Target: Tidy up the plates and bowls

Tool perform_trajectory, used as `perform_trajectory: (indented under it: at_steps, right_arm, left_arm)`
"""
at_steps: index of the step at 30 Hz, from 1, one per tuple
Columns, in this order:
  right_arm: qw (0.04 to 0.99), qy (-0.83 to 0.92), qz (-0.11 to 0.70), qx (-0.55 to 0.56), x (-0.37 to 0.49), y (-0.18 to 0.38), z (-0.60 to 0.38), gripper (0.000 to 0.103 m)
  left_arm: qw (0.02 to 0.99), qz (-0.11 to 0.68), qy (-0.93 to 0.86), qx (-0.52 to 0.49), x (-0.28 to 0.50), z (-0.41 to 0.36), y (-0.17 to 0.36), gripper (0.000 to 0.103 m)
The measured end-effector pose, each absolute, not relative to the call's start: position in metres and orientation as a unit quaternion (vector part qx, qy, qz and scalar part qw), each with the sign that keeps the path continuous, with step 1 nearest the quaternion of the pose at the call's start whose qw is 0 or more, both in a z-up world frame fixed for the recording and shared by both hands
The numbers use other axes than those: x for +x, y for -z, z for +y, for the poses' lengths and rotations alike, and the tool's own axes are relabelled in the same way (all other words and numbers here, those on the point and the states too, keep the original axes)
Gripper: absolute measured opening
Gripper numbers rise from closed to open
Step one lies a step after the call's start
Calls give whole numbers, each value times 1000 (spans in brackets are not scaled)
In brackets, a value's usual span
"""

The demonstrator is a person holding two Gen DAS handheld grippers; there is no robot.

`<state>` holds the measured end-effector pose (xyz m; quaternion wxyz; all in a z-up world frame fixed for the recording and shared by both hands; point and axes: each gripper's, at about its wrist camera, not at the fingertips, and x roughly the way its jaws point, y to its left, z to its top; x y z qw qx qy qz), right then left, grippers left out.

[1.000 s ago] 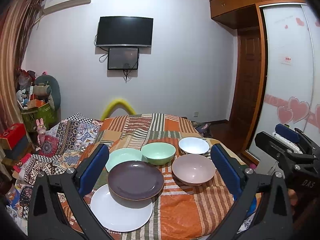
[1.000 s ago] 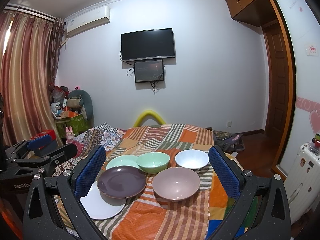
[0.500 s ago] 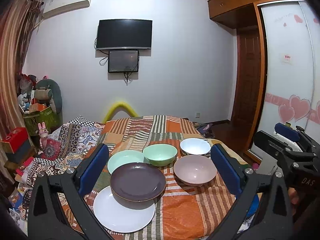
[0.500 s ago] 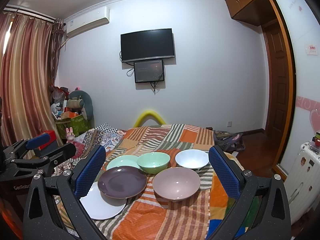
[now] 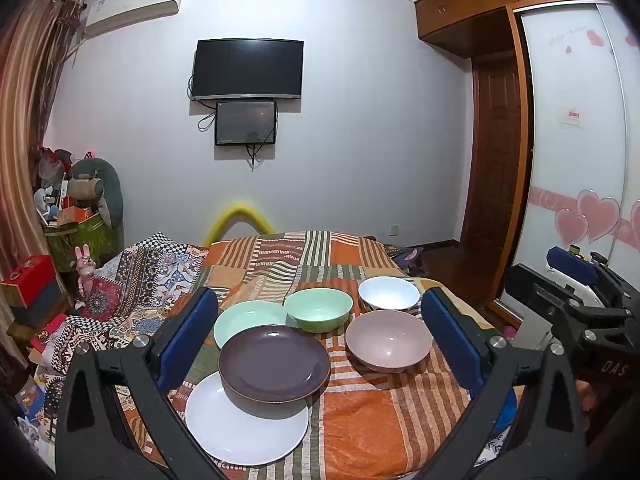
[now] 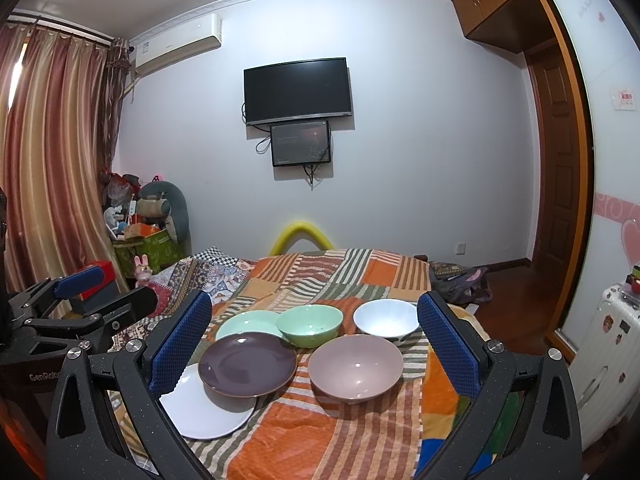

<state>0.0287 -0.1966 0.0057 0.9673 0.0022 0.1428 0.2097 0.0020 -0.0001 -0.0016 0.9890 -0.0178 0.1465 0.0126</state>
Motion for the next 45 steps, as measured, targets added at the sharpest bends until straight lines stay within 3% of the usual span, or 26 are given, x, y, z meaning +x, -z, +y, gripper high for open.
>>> perform_trajectory:
  at_steps: [13, 25, 36, 38, 40, 45]
  right_arm:
    - [965, -211, 156, 2, 37, 2, -190, 102]
    - [945, -230, 233, -4, 68, 44, -164, 102]
    - [898, -257, 357, 18, 116, 100, -143, 76]
    - [889, -259, 376, 21, 124, 111, -139, 72]
    - [882, -260, 393, 22, 130, 119, -134, 70]
    - [870, -262, 417, 6, 139, 136, -118, 60]
  left_arm:
    - [987, 159, -8, -30, 12, 13, 7, 103]
    - [969, 236, -30, -60, 60, 64, 49, 103]
    - [939, 324, -72, -90, 116, 124, 109, 102]
    - [932, 342, -67, -102, 125, 133, 120, 99]
    - [921, 367, -62, -113, 138, 142, 134, 86]
    - [904, 402, -67, -126, 161, 160, 162, 82]
